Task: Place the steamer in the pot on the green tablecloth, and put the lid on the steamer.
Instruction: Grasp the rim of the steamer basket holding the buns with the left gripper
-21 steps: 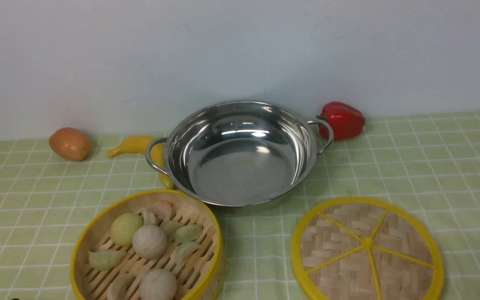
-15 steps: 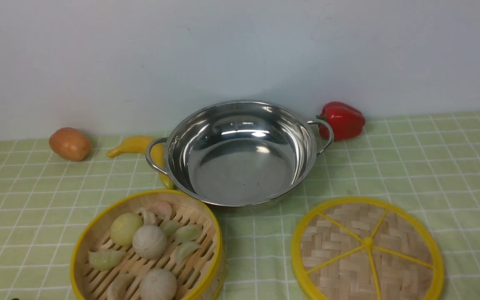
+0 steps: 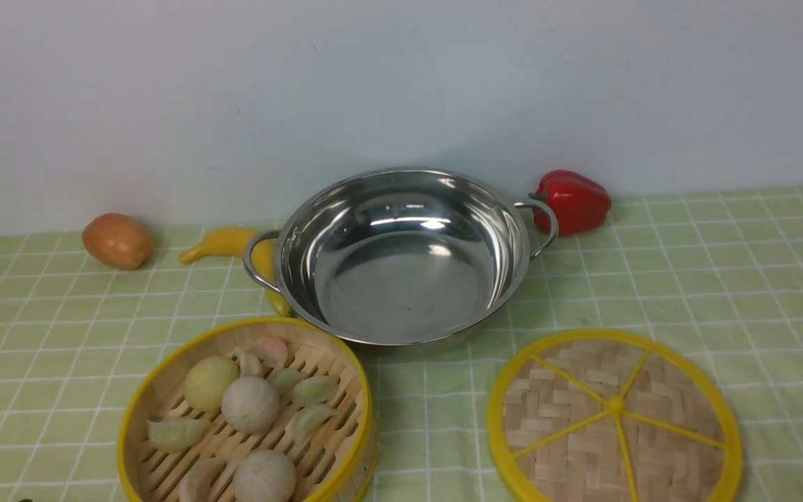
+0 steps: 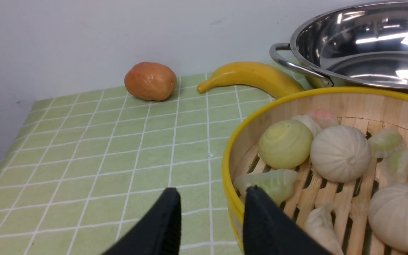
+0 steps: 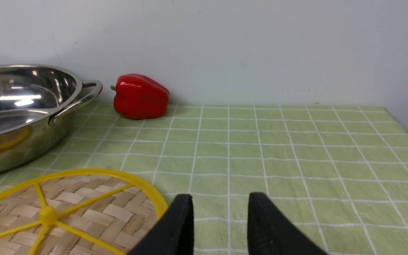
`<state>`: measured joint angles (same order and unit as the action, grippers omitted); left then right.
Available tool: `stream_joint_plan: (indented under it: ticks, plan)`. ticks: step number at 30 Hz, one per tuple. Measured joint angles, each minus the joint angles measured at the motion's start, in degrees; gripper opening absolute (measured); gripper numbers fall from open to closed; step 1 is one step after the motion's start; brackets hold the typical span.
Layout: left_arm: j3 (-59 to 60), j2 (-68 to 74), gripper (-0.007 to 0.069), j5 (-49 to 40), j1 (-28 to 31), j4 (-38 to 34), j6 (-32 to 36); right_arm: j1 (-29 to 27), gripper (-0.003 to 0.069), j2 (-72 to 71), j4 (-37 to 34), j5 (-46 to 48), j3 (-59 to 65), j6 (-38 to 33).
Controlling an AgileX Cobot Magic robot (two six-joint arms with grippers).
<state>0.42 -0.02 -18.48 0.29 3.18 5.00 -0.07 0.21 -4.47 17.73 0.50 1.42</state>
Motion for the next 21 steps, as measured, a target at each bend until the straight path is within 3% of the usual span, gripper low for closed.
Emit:
stream_joint_plan:
  ticks: [5, 9, 17, 21]
  plan:
    - [0.00, 0.00, 0.0243, 0.00, 0.00, 0.33, 0.00, 0.00, 0.0240, 0.00, 0.63, 0.00, 0.00, -0.05]
    - [0.00, 0.00, 0.0243, 1.72, 0.00, -4.24, -2.25, 0.00, 0.0240, 0.00, -2.33, -0.76, 0.00, 1.80]
    - [0.00, 0.00, 0.0243, 7.45, 0.00, -34.67, -14.04, 0.00, 0.0240, 0.00, -35.20, -7.29, 0.00, 18.18]
    - [0.00, 0.00, 0.0243, 8.24, 0.00, -40.55, -14.98, 0.00, 0.0240, 0.00, -44.01, -10.50, 0.00, 20.07]
